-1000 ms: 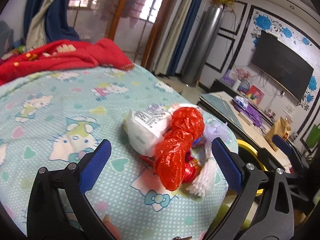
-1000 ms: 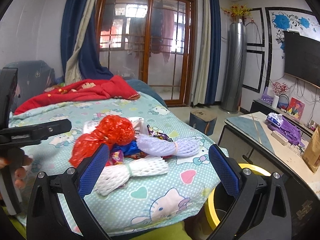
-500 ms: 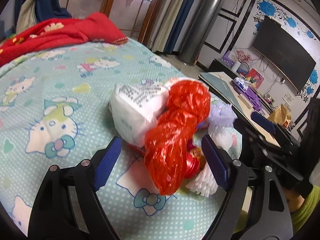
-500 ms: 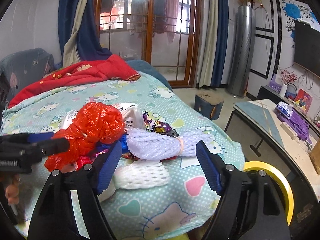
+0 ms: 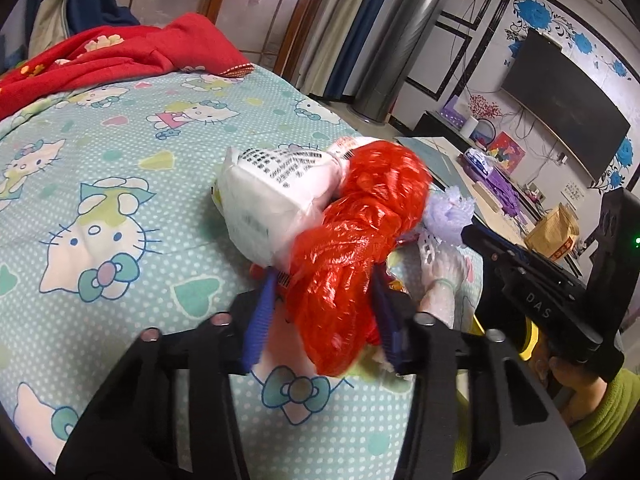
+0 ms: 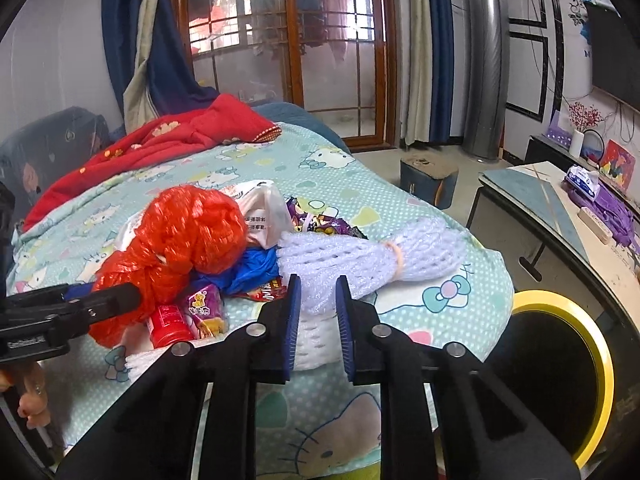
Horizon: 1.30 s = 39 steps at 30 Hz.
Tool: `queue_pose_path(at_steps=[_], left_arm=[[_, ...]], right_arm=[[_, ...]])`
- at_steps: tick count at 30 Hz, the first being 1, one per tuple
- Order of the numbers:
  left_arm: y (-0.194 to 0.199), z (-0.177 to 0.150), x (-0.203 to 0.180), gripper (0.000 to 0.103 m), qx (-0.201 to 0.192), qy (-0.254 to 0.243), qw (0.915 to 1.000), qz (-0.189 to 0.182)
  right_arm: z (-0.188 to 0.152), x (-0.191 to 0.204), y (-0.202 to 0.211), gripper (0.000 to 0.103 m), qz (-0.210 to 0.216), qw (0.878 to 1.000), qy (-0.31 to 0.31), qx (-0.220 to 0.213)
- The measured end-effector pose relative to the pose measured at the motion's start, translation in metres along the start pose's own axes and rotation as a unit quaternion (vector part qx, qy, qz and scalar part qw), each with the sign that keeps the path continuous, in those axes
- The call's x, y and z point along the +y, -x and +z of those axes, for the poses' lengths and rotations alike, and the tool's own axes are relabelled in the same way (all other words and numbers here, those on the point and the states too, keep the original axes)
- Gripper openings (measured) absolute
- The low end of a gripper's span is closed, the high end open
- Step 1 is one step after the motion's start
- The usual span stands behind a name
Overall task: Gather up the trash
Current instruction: 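Carry the red bag and white foam net over the yellow bin with both tools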
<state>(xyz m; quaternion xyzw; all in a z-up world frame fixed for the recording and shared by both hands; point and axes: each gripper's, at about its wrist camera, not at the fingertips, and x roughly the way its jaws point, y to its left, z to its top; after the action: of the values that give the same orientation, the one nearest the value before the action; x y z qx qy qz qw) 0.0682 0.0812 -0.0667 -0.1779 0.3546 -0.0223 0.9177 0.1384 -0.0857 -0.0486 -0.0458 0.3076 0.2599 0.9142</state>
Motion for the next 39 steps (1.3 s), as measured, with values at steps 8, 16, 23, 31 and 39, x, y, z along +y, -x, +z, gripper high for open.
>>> queue_pose_path(at_steps=[8,16,23,31,39], left_arm=[[0.018,-0.001,-0.014,0.008,-0.032,-0.034,0.9988,-0.014],[0.038,0.008,-0.036,0.007,-0.065,-0.067,0.9951,-0.031],[0.034,0.013,-0.057,0.007,-0.065,-0.086,0.9931,-0.046],[0.025,0.018,-0.078,0.007,-0.059,-0.102,0.9908,-0.067],[0.011,0.017,-0.105,0.007,-0.048,-0.13,0.9864,-0.089]], right_arm=[[0.003,-0.008,0.021,0.012,-0.01,0.999,-0.003,-0.032],[0.006,-0.019,0.038,0.008,-0.013,0.998,-0.016,-0.056],[0.011,-0.03,0.056,0.008,-0.018,0.997,-0.027,-0.074],[0.009,-0.057,0.082,0.008,-0.039,0.993,-0.057,-0.092],[0.001,-0.087,0.103,0.008,-0.066,0.99,-0.083,-0.095]])
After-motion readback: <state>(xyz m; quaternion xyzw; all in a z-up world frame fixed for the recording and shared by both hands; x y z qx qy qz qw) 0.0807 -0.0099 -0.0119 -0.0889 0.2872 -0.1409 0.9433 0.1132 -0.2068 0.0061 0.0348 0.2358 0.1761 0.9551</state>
